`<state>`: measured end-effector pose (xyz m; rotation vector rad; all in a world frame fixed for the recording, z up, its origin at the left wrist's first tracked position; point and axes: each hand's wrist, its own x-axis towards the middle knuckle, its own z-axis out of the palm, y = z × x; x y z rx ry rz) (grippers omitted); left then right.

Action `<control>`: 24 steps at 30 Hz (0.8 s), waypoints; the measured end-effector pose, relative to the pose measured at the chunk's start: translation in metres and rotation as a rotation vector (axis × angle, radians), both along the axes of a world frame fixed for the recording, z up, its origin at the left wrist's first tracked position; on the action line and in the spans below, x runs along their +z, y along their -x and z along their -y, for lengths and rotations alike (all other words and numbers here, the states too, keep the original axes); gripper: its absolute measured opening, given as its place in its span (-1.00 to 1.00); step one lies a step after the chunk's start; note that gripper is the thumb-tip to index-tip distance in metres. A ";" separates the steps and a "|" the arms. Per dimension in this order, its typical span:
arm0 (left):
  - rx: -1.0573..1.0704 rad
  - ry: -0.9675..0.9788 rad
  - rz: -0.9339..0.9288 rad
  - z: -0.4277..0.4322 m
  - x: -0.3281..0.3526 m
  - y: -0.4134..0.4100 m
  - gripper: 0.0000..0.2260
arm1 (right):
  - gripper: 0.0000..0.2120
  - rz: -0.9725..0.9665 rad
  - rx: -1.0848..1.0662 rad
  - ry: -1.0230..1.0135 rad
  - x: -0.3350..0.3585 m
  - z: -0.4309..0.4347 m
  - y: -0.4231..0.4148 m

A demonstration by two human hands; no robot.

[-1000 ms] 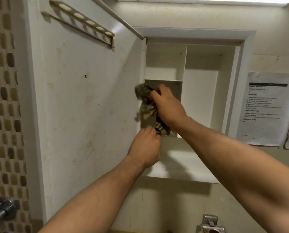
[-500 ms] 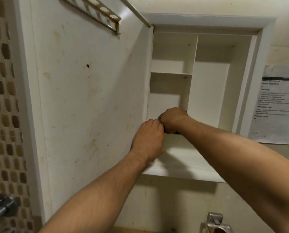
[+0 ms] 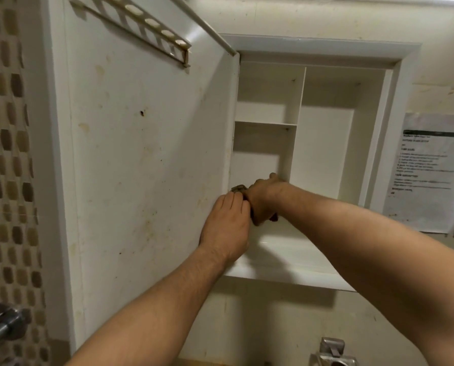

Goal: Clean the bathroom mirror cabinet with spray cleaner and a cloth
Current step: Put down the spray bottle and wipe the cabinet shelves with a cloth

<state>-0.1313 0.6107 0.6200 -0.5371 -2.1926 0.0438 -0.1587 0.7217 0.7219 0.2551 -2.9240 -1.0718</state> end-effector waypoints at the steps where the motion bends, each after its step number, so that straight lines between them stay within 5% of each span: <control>1: 0.011 0.039 -0.005 0.002 0.001 -0.002 -0.66 | -0.86 -0.005 -0.061 -0.090 0.004 0.000 -0.003; 8: 0.011 0.219 -0.002 0.022 -0.003 -0.016 -0.61 | -0.72 -0.095 -0.006 -0.152 0.010 -0.004 -0.034; 13: -0.096 0.278 0.014 0.022 -0.006 -0.015 -0.69 | -0.83 -0.229 0.135 -0.265 -0.013 -0.033 -0.082; 20: -0.185 0.274 0.114 -0.009 -0.007 -0.015 -0.79 | -0.88 -0.309 -0.108 0.233 -0.005 -0.104 -0.113; 24: -0.175 0.200 0.131 -0.022 -0.007 -0.018 -0.76 | -0.88 -0.404 0.063 0.521 -0.007 -0.110 -0.101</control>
